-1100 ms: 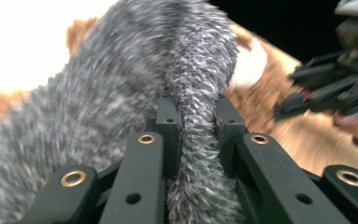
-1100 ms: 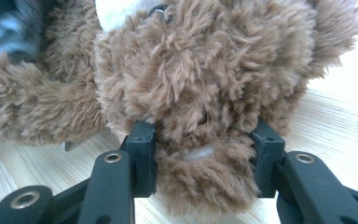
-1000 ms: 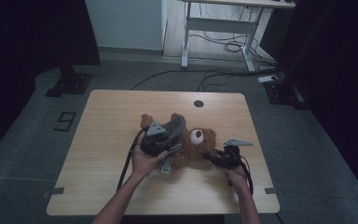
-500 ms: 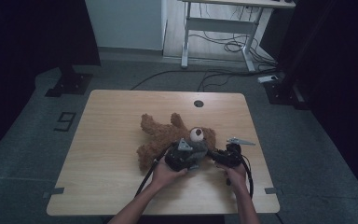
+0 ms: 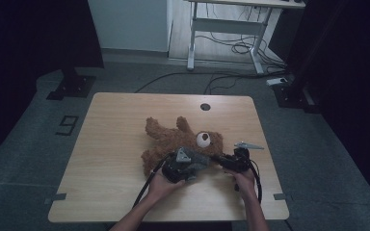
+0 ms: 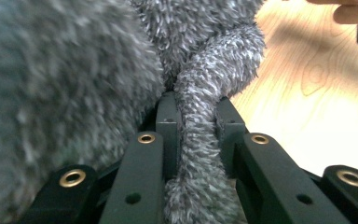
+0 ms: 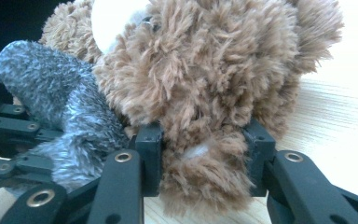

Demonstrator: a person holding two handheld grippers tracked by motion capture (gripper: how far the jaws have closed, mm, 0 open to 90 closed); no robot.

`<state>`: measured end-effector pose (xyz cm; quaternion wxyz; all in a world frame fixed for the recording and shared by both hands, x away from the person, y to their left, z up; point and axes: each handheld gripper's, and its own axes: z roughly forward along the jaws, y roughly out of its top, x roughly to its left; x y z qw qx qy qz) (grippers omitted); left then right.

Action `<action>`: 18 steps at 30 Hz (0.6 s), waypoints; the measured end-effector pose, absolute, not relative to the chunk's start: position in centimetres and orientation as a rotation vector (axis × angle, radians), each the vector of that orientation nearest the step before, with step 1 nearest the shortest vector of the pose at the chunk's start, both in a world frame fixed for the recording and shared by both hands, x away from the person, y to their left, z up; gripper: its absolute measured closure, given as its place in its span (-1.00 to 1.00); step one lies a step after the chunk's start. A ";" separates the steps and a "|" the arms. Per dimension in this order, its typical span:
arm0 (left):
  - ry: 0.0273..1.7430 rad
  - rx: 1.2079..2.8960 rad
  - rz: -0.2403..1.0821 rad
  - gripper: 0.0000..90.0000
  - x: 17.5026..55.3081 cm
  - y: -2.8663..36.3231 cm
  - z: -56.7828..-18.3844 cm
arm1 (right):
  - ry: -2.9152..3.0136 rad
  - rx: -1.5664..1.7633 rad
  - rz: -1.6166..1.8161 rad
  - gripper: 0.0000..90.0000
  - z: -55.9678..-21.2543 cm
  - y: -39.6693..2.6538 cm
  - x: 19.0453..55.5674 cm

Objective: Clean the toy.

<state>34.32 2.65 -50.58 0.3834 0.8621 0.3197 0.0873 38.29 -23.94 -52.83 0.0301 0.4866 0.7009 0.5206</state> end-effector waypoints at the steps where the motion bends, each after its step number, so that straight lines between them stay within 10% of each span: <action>1: 0.809 2.176 0.227 0.69 34.2 2.7 -50.1 | 2.163 1.501 1.607 0.34 -52.8 -24.0 38.3; 18: 0.835 2.063 0.249 0.69 38.0 -1.6 -47.6 | 2.150 1.516 1.656 0.37 -52.9 -24.2 38.3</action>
